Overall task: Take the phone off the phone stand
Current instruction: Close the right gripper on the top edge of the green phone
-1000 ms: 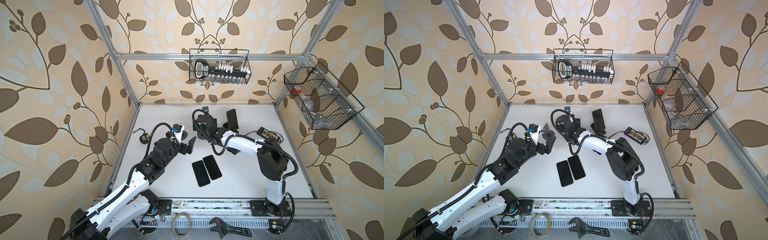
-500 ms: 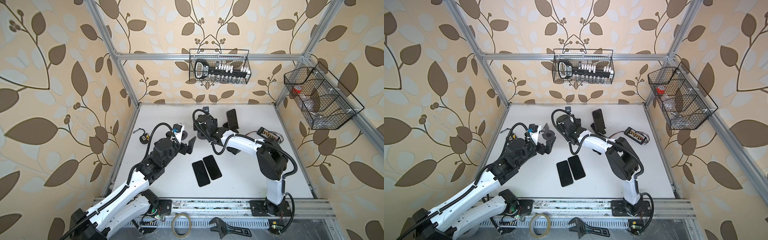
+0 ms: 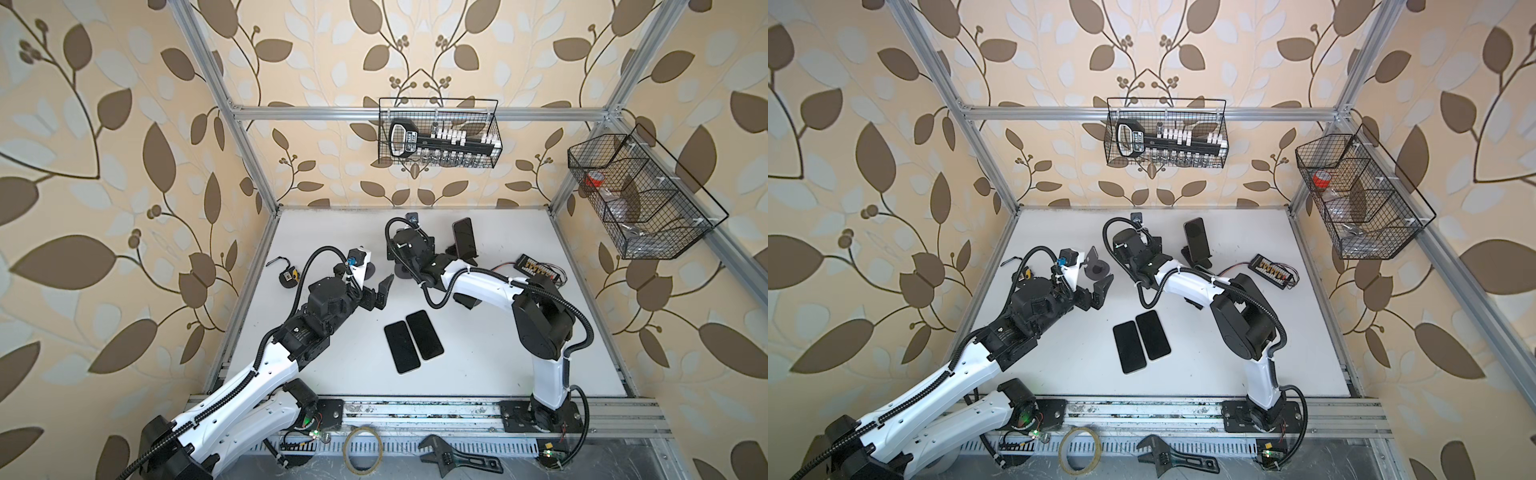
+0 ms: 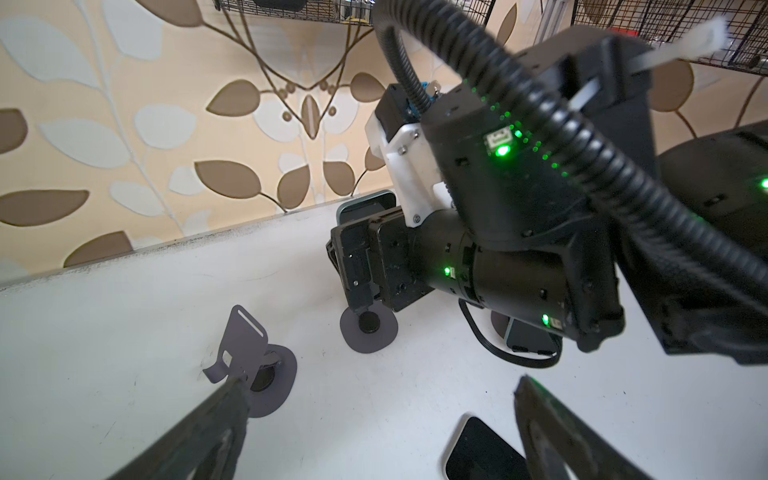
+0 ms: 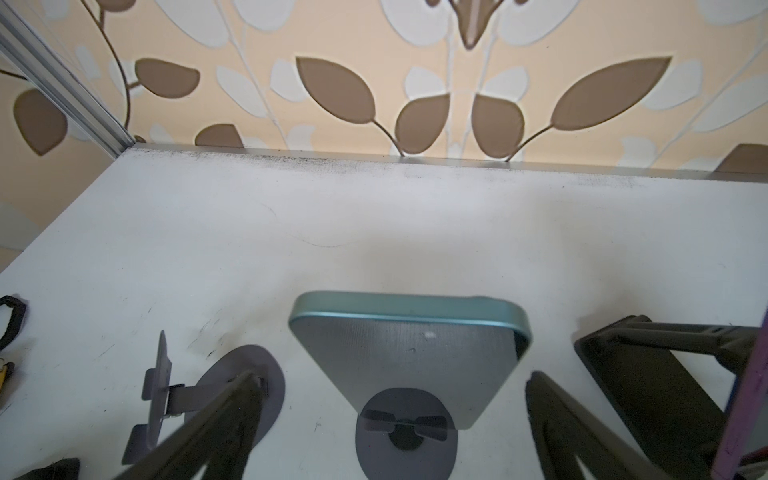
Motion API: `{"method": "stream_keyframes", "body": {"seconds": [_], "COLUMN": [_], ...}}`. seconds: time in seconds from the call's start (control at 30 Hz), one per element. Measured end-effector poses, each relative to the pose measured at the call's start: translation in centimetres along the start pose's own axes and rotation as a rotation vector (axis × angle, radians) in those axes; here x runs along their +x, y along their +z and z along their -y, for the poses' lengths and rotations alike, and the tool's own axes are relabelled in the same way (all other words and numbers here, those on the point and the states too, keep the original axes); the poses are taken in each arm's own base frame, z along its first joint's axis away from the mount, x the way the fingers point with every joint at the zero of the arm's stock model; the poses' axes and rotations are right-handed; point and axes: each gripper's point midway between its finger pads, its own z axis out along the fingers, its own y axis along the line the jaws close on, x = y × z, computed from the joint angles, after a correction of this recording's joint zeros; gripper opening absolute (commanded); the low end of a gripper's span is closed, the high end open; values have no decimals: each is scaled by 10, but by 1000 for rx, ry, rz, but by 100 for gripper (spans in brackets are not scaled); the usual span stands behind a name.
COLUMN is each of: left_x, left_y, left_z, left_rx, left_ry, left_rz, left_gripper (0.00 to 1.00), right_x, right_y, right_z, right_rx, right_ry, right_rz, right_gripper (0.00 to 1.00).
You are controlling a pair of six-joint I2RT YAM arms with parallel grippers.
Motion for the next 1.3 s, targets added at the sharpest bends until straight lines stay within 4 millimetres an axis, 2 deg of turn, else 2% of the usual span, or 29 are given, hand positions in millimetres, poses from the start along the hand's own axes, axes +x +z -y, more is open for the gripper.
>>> {"method": "stream_keyframes", "body": {"seconds": [0.23, 0.47, 0.7, 0.97, 1.3], "left_x": [-2, -1, -1, 0, 3], "left_y": [-1, -1, -1, -1, 0], "left_z": [-4, -3, -2, -2, -2], "left_rx": [-20, -19, -16, -17, -19], "left_ry": [0, 2, 5, 5, 15], "left_rz": [6, 5, 3, 2, -13], "left_gripper": [99, 99, 99, 99, 99], "right_x": [0, 5, 11, 10, 10], "right_y": [1, 10, 16, 21, 30], "right_z": [1, -5, 0, 7, 3], "right_rx": [7, 4, 20, 31, 18], "right_ry": [-1, -8, -17, -12, -6], "right_rz": [1, -11, -28, -32, -37], "right_gripper": [100, 100, 100, 99, 99]}}
